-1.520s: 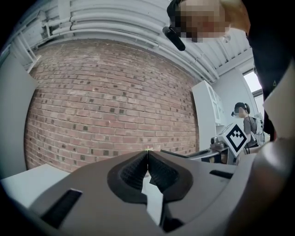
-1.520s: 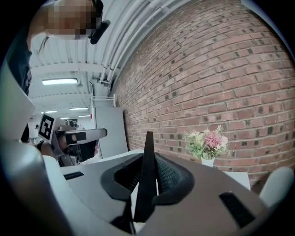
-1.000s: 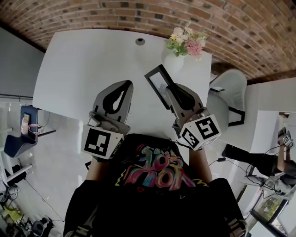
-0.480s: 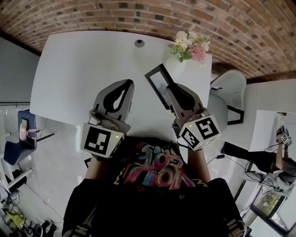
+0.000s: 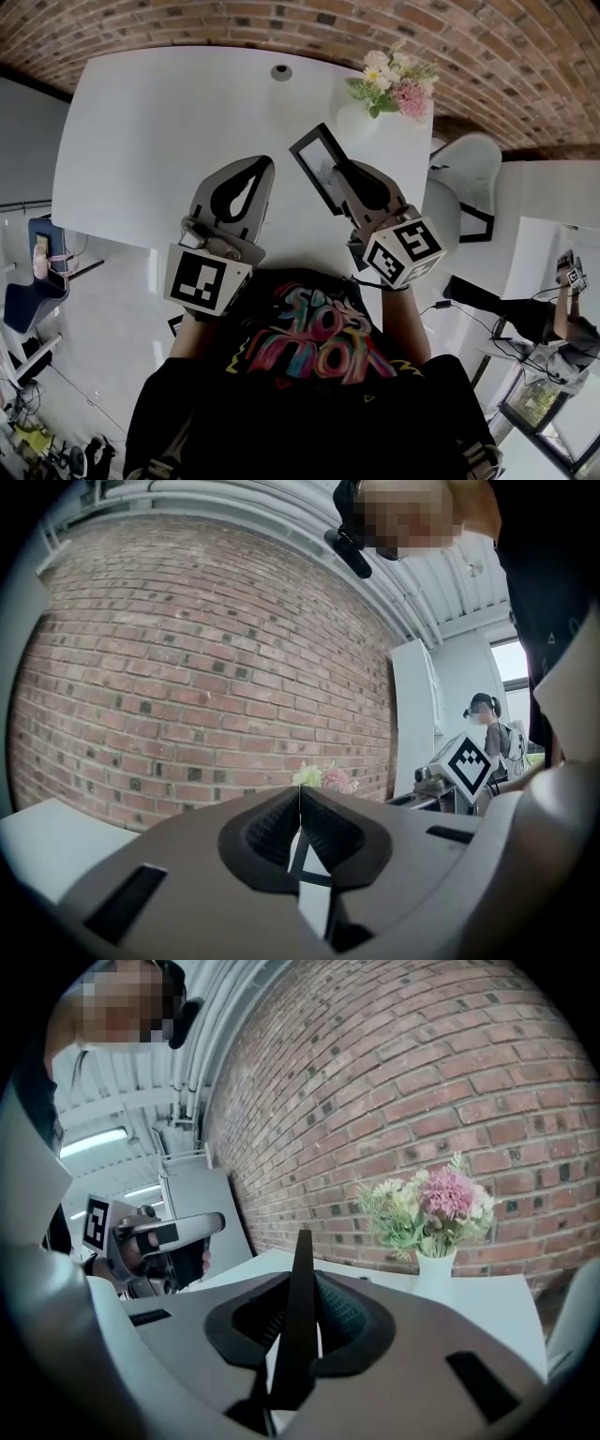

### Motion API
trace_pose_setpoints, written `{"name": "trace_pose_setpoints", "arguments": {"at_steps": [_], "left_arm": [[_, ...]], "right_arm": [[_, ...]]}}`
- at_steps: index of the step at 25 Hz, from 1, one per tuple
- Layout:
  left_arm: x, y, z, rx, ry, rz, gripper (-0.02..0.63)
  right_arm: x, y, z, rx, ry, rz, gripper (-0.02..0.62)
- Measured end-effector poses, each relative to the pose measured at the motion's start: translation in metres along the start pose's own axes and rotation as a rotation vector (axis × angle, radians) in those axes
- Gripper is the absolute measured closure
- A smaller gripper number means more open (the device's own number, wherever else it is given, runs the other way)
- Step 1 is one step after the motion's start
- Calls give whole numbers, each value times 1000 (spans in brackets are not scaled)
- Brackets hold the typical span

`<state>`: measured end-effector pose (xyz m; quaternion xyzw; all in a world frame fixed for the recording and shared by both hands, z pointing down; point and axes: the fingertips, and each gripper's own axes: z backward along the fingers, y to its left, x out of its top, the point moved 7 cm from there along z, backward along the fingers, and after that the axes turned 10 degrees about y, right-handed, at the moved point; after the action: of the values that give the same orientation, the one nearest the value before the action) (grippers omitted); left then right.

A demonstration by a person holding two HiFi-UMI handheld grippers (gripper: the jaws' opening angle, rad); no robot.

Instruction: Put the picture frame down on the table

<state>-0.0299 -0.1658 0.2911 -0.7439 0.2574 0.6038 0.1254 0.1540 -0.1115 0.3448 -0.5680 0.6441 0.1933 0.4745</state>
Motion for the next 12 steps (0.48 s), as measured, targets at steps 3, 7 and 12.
{"name": "trace_pose_setpoints", "arguments": {"at_steps": [3, 7, 12], "left_arm": [[-8, 4, -3, 11, 4, 20, 581], [-23, 7, -6, -4, 4, -5, 581], [-39, 12, -17, 35, 37, 45, 581]], "right_arm": [[-12, -10, -14, 22, 32, -50, 509], [-30, -20, -32, 41, 83, -83, 509], [-49, -32, -53, 62, 141, -122, 509]]}}
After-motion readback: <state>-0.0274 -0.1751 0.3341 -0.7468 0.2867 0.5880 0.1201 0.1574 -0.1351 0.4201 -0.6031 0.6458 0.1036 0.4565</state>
